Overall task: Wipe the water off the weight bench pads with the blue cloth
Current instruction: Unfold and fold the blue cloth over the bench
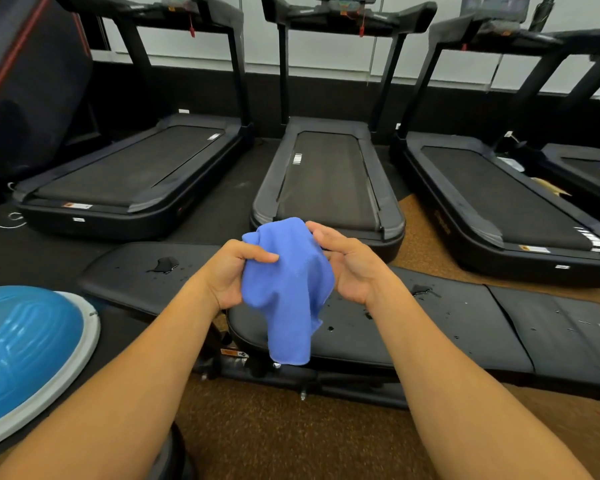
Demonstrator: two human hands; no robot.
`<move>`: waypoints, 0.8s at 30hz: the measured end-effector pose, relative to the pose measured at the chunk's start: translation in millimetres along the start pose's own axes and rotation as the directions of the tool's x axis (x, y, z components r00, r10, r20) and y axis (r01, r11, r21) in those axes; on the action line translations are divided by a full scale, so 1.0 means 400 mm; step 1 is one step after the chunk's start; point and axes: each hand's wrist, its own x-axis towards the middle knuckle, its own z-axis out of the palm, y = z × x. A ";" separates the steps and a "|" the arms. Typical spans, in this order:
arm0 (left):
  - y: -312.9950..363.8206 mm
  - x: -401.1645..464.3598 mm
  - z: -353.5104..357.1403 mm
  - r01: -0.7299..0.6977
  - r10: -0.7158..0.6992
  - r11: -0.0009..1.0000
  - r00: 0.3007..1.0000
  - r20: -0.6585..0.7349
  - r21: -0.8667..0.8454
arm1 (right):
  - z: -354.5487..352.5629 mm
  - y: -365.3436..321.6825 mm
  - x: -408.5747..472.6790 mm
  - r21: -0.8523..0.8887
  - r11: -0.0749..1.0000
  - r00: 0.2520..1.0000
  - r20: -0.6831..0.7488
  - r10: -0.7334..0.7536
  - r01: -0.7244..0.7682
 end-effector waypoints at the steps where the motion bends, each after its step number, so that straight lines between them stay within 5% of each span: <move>1: 0.001 0.000 -0.002 0.008 -0.008 1.000 1.000 -0.011 0.015 | 0.001 0.008 0.002 -0.022 1.000 0.999 0.031 0.020 -0.019; 6: -0.002 -0.012 -0.001 0.068 -0.067 0.997 0.997 -0.025 0.044 | 0.012 0.022 -0.001 -0.016 0.999 0.999 -0.042 -0.033 0.032; 11: -0.001 -0.008 -0.036 0.191 -0.133 0.966 0.946 -0.296 0.175 | -0.005 0.014 0.002 -0.255 0.966 0.967 -0.233 -0.099 0.037; 16: -0.014 0.008 -0.080 0.176 -0.004 0.942 0.857 -0.515 0.286 | -0.022 0.023 0.015 -0.385 0.923 0.925 -0.358 -0.131 -0.018; 24: 0.014 -0.015 -0.074 0.042 0.174 0.914 0.857 -0.485 0.403 | -0.016 0.009 0.019 -0.481 0.877 0.922 -0.340 -0.184 -0.002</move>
